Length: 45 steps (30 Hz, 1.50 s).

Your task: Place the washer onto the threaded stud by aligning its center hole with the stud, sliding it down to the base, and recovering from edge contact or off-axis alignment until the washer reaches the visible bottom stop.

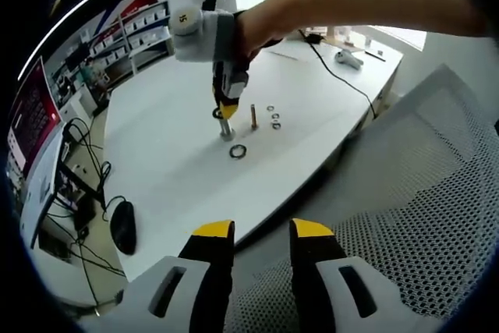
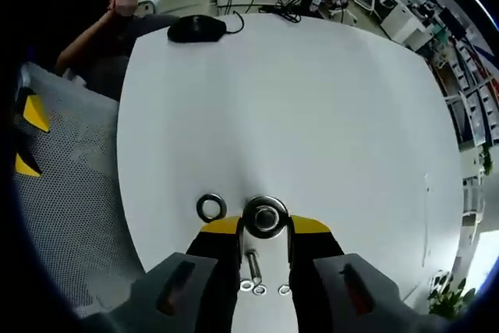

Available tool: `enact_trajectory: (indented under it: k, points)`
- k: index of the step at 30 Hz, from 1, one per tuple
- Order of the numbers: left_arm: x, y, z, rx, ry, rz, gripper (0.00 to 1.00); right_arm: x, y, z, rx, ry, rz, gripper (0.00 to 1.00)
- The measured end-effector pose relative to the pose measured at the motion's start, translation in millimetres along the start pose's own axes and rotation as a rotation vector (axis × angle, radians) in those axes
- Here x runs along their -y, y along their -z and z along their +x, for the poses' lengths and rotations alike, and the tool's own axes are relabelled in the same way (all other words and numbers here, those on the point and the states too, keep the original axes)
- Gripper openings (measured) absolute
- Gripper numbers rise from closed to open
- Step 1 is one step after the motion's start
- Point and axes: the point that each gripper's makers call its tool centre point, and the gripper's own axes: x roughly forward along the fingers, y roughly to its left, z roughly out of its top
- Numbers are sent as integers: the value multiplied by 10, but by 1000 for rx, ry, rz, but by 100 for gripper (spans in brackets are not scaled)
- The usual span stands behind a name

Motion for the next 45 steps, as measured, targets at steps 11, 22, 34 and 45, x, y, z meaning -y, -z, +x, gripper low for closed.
enact_trajectory:
  k: [11,22,34,45]
  points:
    - [-1,6,3,-4,-2,-7,27,-43,77,248,-44,-65,4,23]
    - [4,22,0,-11,-1,-10,27,-156,115,385,-55,-95,30,23]
    - [7,31,-2,-14,0,-13,27,-135,153,415,-44,-89,5,32]
    - [12,39,-2,-19,3,-13,27,-165,74,107,97,-36,103,55]
